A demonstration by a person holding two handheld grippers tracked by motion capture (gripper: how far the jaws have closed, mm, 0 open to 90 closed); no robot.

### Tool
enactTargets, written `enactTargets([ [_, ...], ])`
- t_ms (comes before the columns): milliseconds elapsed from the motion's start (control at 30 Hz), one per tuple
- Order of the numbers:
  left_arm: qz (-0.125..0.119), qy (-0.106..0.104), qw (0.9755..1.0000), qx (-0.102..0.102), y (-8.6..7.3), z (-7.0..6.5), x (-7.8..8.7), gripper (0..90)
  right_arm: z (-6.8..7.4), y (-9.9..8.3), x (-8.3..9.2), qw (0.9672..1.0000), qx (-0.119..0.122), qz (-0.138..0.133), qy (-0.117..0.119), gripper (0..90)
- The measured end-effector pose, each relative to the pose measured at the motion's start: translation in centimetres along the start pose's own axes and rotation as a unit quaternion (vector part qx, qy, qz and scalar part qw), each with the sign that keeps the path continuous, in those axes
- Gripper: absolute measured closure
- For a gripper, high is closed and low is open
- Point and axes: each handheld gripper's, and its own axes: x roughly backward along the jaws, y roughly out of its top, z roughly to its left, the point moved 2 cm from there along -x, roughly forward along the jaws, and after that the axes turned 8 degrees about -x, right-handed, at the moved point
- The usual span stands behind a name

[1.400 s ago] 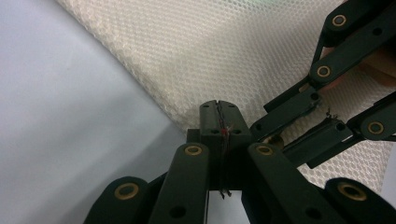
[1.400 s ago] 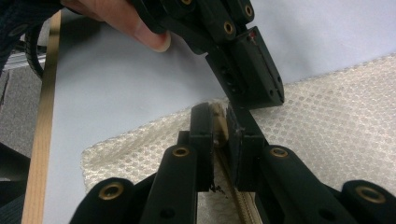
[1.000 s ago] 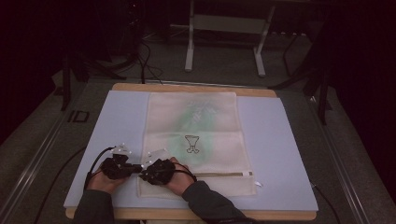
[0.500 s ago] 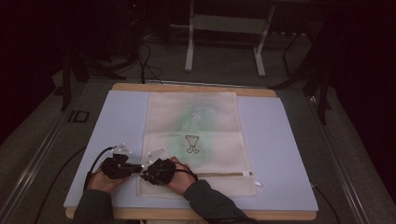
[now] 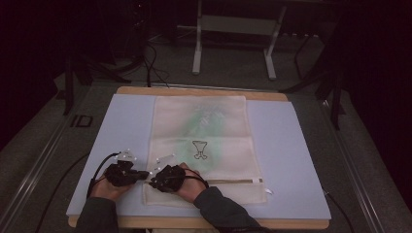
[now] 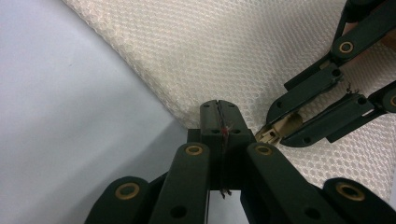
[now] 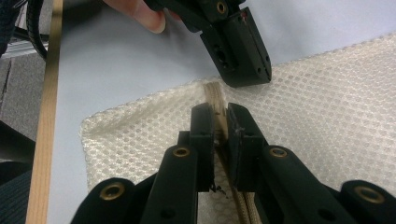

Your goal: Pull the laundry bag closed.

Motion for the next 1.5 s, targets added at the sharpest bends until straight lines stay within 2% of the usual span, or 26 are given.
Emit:
enactTargets([
  [1500, 0.000, 0.000, 1.0000, -0.005, 0.0, 0.0, 0.0, 89.8, -0.4, -1.1, 1.8, 0.9995, 0.017, 0.023, -0.012, 82.2],
])
